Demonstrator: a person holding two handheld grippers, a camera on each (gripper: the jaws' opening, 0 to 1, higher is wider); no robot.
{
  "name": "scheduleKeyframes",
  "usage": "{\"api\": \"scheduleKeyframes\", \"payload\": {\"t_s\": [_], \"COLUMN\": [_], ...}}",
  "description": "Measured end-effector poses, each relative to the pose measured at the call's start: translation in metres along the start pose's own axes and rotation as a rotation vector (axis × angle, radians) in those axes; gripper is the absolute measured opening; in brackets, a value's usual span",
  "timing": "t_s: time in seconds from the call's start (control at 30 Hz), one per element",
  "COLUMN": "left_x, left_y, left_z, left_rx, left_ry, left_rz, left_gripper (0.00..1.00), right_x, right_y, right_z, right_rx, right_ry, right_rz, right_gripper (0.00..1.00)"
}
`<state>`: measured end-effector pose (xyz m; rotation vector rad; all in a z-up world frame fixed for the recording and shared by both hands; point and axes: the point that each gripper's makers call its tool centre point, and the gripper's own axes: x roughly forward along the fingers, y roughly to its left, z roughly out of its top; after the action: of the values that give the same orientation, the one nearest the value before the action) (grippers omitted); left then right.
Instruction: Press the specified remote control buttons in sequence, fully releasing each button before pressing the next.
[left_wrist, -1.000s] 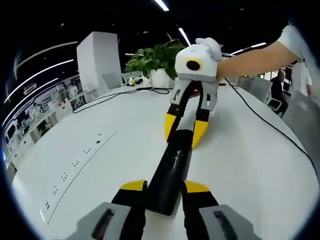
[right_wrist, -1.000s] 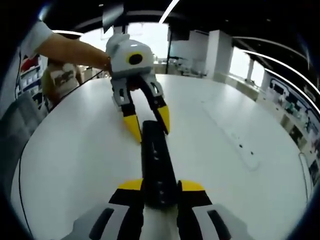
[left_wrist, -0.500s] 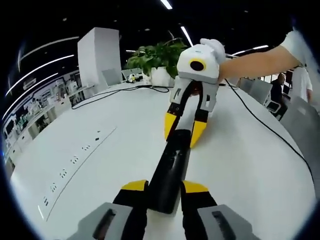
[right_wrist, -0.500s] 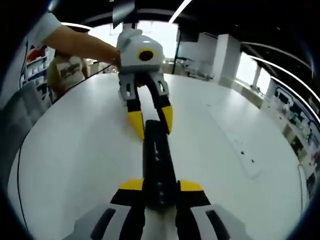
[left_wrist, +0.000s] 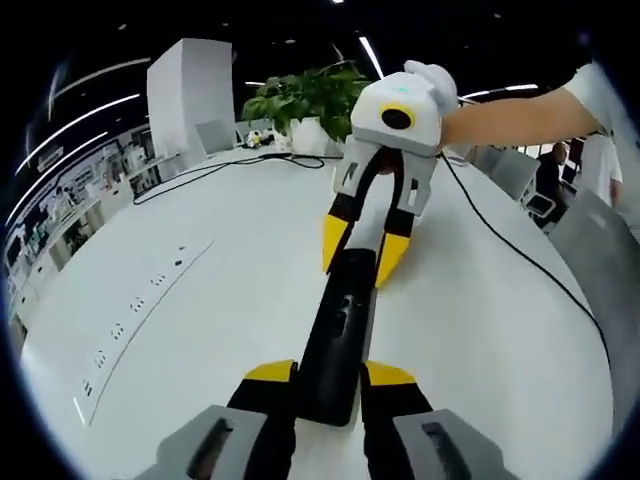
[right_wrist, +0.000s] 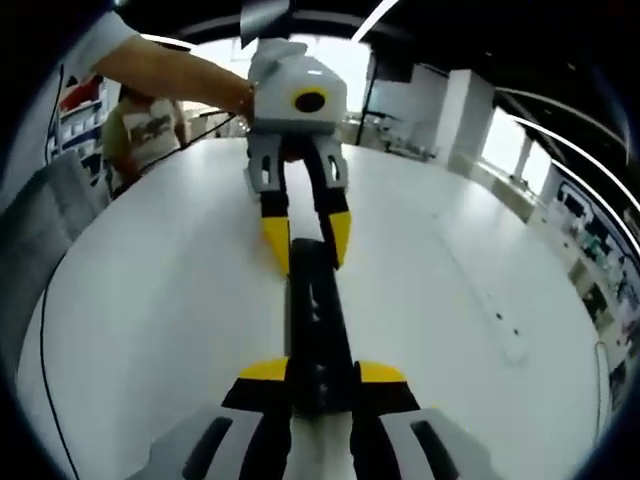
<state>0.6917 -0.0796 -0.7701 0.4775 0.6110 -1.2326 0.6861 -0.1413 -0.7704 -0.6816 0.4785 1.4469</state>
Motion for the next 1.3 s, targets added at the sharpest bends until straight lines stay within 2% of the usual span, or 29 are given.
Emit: {"api": "scheduleKeyframes", "payload": {"t_s": [0.23, 0.27, 0.37, 0.47, 0.5, 0.63, 0.83, 1.0, 1.3], "left_x": [-0.013, -0.015, -0.02, -0.026, -0.028, -0.033, -0.034, -0.035, -0.032], "left_y": [-0.033, -0.042, -0.071, -0.084, -0.095, -0.119, -0.136, -0.154, -0.168], "left_z": [0.001, 0.001, 0.0, -0.001, -0.002, -0.002, -0.009, -0.016, -0.026], "left_rx": [0.009, 0.007, 0.005, 0.0, 0.003, 0.007, 0.012, 0.024, 0.022], "left_ry": [-0.015, -0.02, -0.023, -0.032, -0.032, -0.023, 0.017, 0.065, 0.147], "left_rz": [0.002, -0.001, -0.005, -0.006, -0.009, -0.007, -0.009, -0.046, -0.063], "left_gripper": [0.23, 0.23, 0.23, 0.23, 0.23, 0.23, 0.23, 0.23, 0.23], "right_x": [-0.009, -0.01, -0.013, -0.017, -0.018, -0.019, -0.018, -0.019, -0.016], "right_y": [0.037, 0.05, 0.064, 0.083, 0.091, 0.108, 0.133, 0.153, 0.165], "right_z": [0.006, 0.008, 0.009, 0.012, 0.012, 0.014, 0.017, 0.017, 0.016], "right_rx": [0.009, 0.01, 0.01, 0.016, 0.013, 0.012, 0.004, -0.008, -0.032], "right_ry": [-0.028, -0.029, -0.036, -0.044, -0.046, -0.044, -0.02, -0.011, 0.006], "right_rz": [-0.011, -0.01, -0.005, 0.0, 0.002, 0.007, 0.002, 0.012, 0.019], "right_gripper": [0.19, 0.19, 0.19, 0.19, 0.19, 0.19, 0.19, 0.19, 0.19]}}
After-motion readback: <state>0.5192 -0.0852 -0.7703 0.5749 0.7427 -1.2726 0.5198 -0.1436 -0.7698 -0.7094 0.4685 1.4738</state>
